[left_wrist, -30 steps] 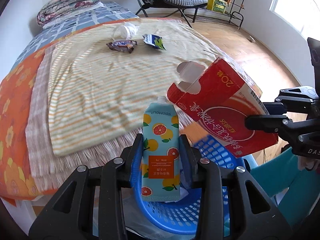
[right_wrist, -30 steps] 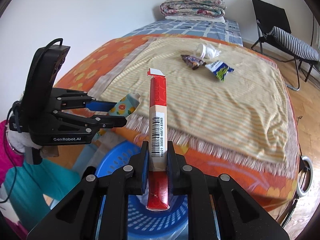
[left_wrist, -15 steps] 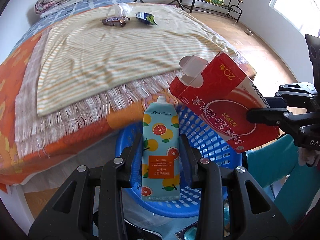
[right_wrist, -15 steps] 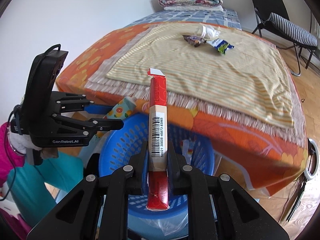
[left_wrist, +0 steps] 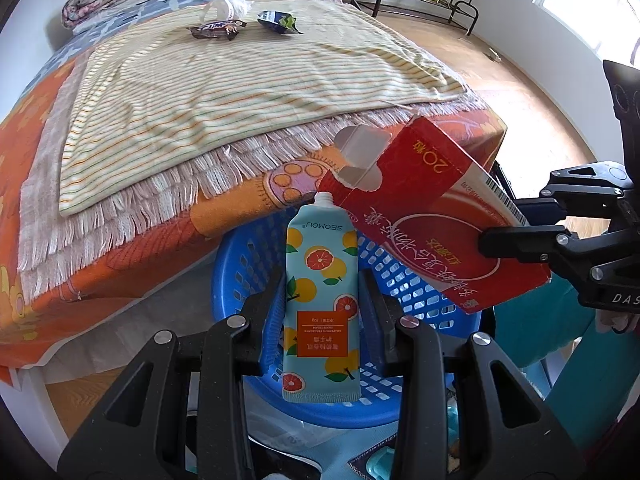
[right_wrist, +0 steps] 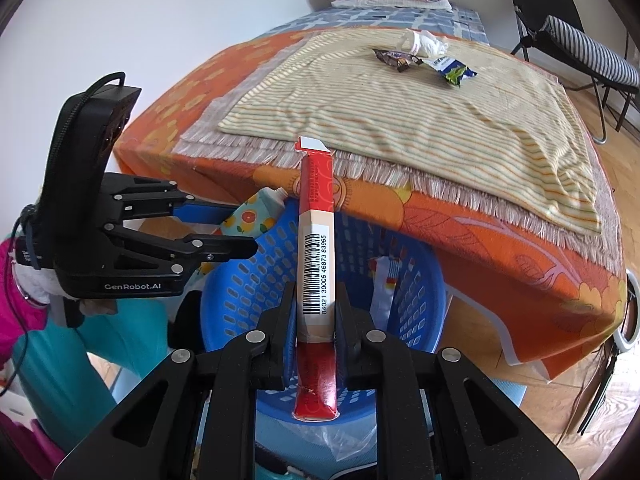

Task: Collect trash
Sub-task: 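Carry the juice pouch and red box to the blue basket and release them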

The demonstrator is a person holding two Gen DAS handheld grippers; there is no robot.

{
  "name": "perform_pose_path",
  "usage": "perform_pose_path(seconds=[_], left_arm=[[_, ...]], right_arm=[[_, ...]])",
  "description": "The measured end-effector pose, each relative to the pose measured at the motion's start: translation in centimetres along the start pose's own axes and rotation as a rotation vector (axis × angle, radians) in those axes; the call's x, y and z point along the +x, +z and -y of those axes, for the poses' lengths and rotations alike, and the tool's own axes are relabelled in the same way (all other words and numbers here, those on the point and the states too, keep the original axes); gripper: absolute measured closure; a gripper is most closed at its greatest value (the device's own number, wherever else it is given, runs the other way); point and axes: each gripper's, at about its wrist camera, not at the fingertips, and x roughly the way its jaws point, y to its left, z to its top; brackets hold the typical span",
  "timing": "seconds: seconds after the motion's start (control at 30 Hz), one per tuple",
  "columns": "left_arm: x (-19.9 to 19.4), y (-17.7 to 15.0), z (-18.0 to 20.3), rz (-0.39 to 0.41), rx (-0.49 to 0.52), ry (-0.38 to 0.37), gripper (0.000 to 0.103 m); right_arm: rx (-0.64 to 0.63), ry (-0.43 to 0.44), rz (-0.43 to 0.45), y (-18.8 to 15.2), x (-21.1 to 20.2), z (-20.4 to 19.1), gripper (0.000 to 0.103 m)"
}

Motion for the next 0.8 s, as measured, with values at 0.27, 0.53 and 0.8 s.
perform_pose_path(seconds=[0.27, 0.53, 0.8], left_arm=[[0.25, -0.03, -0.1, -0.01, -0.007, -0.002, 0.067], [0.76, -0.21, 0.26, -0.026, 0.01, -0.001, 0.067], [0.94, -0.11, 0.15, -0.031, 0.007, 0.0, 0.067]], right_arm=[[0.007, -0.006, -0.02, -0.21, 0.55, -0.09, 0.086], [0.012, -0.017, -0.027, -0.22, 0.7, 0.02, 0.076], [0.017, -0.034, -0.022, -0.21, 0.5, 0.26, 0.066]])
